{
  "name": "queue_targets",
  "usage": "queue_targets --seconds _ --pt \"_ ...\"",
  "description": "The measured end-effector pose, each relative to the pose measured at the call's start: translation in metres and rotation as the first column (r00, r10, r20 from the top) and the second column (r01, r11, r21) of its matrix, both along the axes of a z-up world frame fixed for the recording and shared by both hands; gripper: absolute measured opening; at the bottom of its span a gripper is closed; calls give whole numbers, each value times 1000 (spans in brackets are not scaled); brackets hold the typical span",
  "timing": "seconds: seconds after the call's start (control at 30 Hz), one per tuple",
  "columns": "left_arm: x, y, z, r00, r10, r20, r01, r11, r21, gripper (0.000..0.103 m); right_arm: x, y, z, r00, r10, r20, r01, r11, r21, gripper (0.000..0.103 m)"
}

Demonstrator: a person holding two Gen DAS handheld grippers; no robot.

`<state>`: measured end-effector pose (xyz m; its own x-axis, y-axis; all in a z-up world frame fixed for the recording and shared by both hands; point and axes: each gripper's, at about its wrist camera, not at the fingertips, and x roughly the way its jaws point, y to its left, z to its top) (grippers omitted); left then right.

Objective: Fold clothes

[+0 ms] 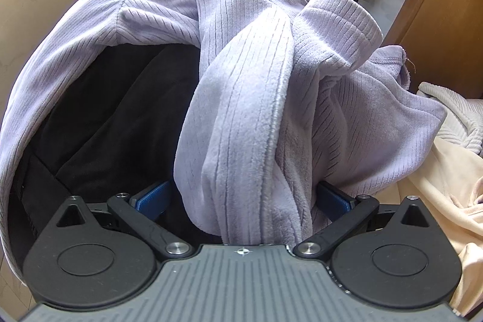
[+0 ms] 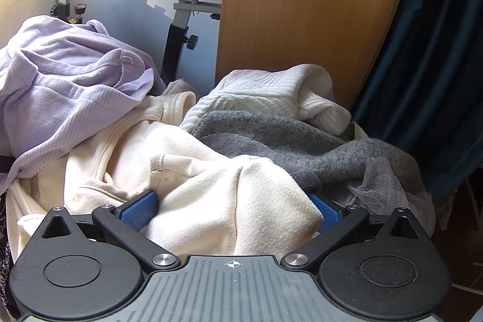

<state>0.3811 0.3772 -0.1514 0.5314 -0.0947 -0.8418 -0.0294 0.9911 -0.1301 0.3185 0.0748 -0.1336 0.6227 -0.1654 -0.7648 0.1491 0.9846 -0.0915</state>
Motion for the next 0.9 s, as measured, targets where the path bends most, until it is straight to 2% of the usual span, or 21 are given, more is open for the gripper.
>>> queue_targets --seconds 0.23,0.43,0.5,0.6,0.8,0.9 --pt "-1 0 -1 1000 5 -5 -5 1000 -23 103 1 2 -2 1000 12 -2 -12 1000 -15 102" --pt "0 -3 6 1000 3 -25 -4 1000 -30 103 3 -3 0 1000 2 -20 -2 1000 24 102" --pt "-5 -5 16 1000 -26 10 26 1000 -17 102 4 -4 1 1000 7 -30 -6 999 33 102" --pt "-16 -12 37 990 -94 107 89 995 52 88 7 -4 10 999 4 -51 -2 999 49 102" --pt "-1 -8 58 981 -112 157 103 992 67 88 7 -9 29 1000 -24 -2 24 994 109 102" --pt "5 -6 64 978 -119 171 107 991 76 85 7 -8 33 1000 -7 14 5 996 91 102"
